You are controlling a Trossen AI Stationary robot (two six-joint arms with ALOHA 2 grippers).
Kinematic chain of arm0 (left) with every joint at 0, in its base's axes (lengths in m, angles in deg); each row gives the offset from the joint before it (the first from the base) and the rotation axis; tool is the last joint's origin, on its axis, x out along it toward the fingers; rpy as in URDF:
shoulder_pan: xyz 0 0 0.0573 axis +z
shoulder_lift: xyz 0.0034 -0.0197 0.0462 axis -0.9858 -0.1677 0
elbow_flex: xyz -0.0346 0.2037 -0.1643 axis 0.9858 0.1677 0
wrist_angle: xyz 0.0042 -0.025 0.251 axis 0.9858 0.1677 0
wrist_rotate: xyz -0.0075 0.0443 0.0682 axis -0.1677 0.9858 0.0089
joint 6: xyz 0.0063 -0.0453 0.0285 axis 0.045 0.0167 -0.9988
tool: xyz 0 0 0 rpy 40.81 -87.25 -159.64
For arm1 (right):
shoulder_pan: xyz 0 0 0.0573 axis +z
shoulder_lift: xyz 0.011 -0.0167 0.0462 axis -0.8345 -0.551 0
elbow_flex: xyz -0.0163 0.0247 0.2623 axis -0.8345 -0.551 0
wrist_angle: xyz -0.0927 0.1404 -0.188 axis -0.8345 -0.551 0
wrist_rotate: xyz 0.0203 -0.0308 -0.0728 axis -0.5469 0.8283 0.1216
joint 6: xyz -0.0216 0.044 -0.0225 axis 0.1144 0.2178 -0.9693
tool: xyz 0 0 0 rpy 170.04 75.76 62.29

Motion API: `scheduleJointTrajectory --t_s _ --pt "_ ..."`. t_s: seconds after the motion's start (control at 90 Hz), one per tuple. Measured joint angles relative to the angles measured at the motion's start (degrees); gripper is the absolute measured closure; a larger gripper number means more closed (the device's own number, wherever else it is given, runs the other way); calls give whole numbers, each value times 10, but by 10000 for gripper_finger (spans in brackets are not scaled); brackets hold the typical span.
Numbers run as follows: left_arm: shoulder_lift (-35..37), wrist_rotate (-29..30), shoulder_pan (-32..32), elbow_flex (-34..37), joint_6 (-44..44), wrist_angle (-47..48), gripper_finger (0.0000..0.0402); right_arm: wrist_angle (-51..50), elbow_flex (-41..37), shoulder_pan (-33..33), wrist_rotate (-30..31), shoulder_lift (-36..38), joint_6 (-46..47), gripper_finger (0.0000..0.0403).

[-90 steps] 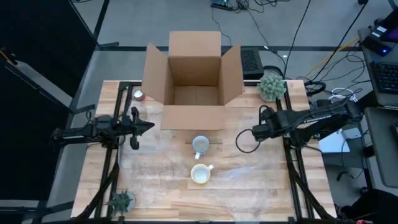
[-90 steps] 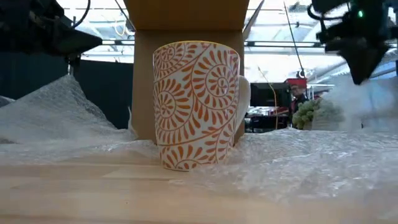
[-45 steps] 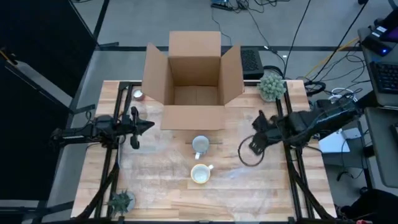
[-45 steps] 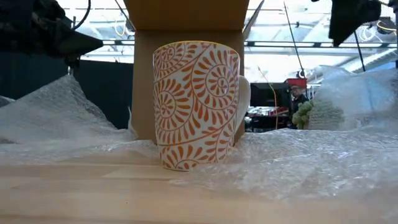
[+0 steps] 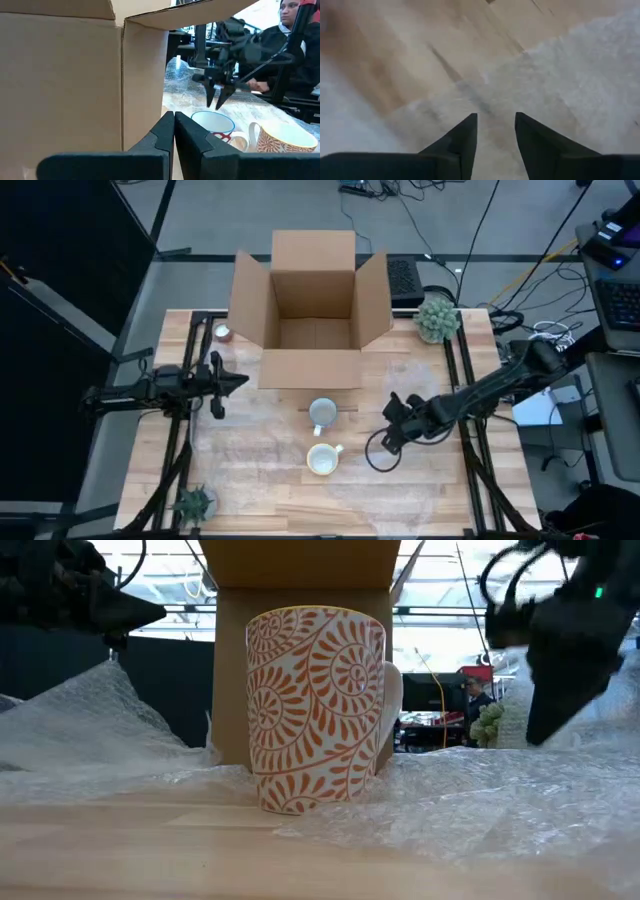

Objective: Wrap mug
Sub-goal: Wrap the red mug with the bubble wrap

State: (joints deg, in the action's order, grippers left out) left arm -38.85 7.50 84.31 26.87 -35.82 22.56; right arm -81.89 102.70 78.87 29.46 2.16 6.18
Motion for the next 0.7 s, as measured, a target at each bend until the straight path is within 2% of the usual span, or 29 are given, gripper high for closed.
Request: scheduleJointTrajectory --t_s 0.378,0.6,0.7 --pt "0 0 0 0 0 0 402 97 0 -84 34 -93 -149 316" --pt "0 0 0 0 0 0 402 192 -1 -162 42 -99 -220 324" --pt "0 0 0 0 0 0 402 173 9 -174 37 -81 -225 325"
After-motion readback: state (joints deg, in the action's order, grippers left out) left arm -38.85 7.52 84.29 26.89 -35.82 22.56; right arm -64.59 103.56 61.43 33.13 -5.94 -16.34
